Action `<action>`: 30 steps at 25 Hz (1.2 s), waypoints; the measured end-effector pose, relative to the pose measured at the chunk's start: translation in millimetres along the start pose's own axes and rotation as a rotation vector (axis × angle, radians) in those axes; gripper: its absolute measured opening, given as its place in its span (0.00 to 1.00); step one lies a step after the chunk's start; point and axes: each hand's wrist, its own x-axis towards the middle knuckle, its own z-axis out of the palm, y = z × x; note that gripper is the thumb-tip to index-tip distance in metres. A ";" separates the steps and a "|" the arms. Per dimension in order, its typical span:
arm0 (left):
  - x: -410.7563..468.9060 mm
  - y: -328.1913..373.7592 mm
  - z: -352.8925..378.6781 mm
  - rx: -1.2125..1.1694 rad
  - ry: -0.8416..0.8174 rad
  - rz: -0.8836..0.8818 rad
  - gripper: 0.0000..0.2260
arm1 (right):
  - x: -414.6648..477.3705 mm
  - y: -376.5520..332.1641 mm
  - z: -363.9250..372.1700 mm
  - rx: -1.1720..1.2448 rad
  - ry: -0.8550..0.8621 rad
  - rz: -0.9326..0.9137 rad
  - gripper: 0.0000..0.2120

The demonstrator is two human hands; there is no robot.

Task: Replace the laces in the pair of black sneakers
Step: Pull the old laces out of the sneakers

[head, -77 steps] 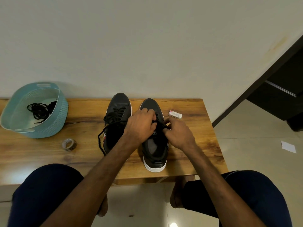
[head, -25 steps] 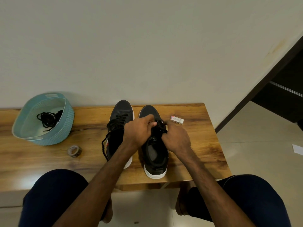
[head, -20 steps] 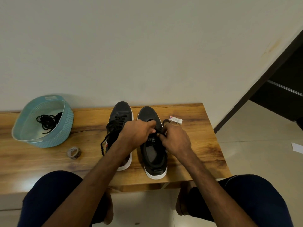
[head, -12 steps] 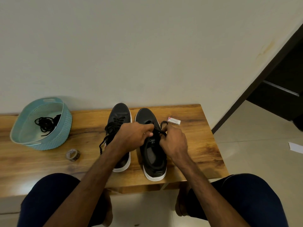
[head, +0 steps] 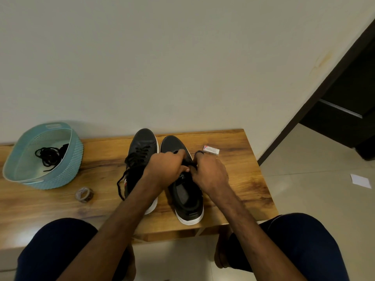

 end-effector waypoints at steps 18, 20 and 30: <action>-6.6 -5.4 -12.2 -0.215 -0.138 0.123 0.09 | 1.9 1.1 6.4 0.112 0.068 0.153 0.10; -10.9 -21.3 -16.3 -0.267 -0.079 0.106 0.08 | 0.6 0.5 0.7 0.087 0.083 0.113 0.10; 11.3 -36.9 15.9 -0.072 0.004 -0.344 0.15 | -8.6 -1.8 0.7 -0.013 -0.004 0.040 0.09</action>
